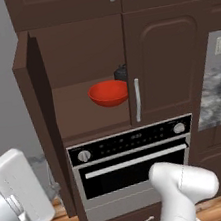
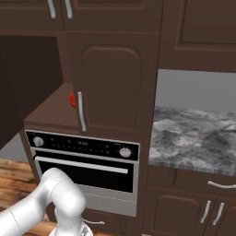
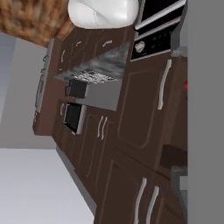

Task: Pick the mug and place it in the sink. Pick the bowl and place it in the open cabinet and then close the cabinet.

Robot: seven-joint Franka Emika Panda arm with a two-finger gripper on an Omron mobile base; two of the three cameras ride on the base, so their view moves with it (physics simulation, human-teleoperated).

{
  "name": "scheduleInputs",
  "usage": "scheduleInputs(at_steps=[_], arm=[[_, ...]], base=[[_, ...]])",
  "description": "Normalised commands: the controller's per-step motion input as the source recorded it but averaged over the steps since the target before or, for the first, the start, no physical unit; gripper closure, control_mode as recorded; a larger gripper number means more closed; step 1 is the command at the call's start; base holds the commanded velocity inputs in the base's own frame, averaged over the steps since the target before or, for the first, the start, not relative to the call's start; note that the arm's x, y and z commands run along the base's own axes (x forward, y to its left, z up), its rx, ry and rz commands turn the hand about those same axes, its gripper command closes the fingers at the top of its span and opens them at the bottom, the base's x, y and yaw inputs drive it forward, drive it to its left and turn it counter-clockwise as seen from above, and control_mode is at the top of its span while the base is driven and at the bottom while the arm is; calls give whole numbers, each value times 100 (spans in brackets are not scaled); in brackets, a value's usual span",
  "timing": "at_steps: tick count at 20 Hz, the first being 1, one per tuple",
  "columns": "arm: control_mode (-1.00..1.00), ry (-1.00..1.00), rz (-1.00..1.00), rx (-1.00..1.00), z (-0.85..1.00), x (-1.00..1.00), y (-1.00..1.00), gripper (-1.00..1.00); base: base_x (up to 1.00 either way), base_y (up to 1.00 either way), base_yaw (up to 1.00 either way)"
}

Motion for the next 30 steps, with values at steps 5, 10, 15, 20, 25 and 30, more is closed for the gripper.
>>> scheduleInputs(at_steps=[5, 10, 15, 20, 25, 30], arm=[[-100, 0, 0, 0, -23, 35, 21, -100], [-100, 0, 0, 0, -21, 38, 24, -100], [-100, 0, 0, 0, -24, 29, 32, -100], [-100, 0, 0, 0, -24, 33, 23, -100], [-100, 0, 0, 0, -17, 18, 6, -100], [-100, 0, 0, 0, -14, 15, 0, -100]], base=[[0, 0, 0], [0, 0, 0], [0, 0, 0], [0, 0, 0], [0, 0, 0], [0, 0, 0]])
